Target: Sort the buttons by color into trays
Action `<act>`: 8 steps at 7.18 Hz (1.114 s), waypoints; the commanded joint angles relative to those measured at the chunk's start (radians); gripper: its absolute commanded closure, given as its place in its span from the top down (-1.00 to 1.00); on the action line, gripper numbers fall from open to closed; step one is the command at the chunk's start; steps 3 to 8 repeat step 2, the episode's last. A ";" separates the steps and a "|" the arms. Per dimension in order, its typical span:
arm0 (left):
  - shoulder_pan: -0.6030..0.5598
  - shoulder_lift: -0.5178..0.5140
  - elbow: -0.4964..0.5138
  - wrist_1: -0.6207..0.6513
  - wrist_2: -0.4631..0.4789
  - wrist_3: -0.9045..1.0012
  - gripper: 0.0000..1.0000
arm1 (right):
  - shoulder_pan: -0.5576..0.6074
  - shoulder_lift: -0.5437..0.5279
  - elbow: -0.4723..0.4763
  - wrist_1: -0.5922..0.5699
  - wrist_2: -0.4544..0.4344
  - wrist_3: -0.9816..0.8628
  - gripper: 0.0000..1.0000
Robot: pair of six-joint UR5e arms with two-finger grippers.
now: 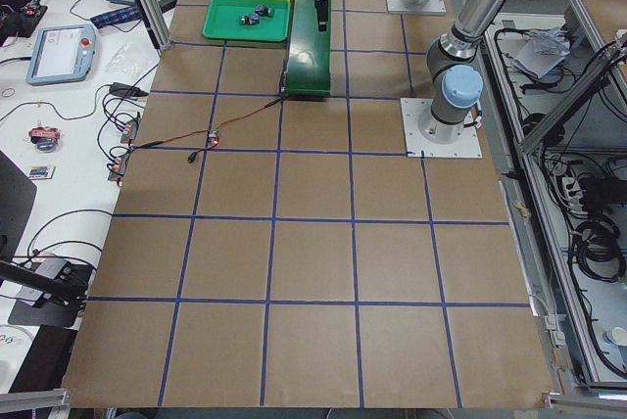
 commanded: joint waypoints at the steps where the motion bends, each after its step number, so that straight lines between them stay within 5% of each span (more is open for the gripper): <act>1: 0.000 -0.003 0.000 0.002 -0.007 -0.013 1.00 | 0.000 -0.004 0.001 -0.001 0.001 0.002 1.00; 8: 0.000 -0.006 0.000 0.005 -0.009 -0.013 1.00 | 0.000 -0.004 0.001 -0.003 0.003 0.002 1.00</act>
